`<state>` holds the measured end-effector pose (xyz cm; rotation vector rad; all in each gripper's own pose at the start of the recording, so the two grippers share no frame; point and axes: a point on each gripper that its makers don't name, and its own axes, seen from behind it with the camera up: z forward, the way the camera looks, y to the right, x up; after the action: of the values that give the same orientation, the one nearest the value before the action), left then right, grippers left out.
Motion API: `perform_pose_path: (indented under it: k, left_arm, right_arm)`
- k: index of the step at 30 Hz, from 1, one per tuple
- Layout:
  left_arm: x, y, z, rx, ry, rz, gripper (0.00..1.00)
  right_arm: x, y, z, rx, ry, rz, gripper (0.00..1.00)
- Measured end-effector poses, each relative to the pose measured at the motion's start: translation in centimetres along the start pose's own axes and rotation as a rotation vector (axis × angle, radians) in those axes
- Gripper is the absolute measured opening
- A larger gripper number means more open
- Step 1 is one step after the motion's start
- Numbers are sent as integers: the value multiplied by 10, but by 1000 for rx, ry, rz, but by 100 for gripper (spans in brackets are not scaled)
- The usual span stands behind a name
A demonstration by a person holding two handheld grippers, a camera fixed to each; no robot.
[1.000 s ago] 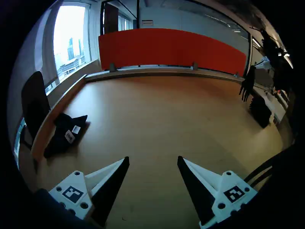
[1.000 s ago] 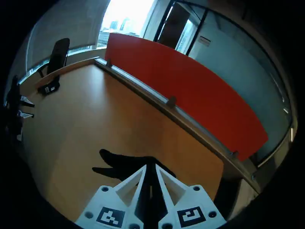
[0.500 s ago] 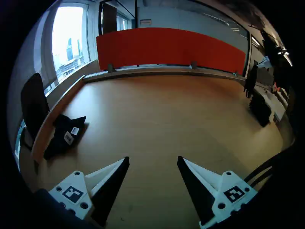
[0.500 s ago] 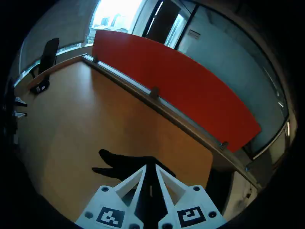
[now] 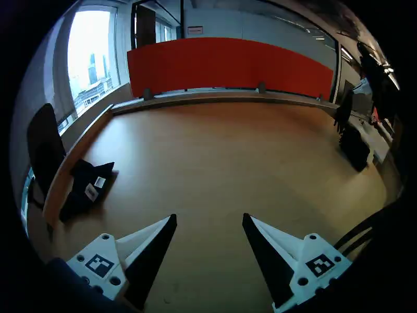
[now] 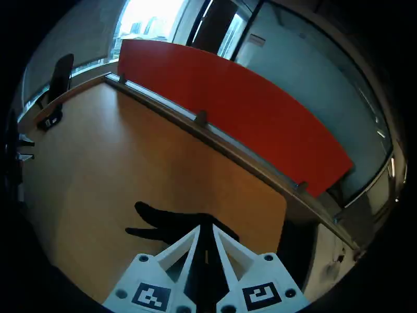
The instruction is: Fold towel
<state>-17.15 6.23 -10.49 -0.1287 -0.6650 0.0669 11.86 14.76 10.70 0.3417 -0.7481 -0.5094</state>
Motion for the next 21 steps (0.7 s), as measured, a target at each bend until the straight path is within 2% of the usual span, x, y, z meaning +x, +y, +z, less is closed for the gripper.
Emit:
perform_pose_path:
  k: [21]
  left_arm:
    - [1, 9, -1, -22, 1, 18, 94]
  right_arm:
    - [-72, 5, -39, -24, -53, 86, 1]
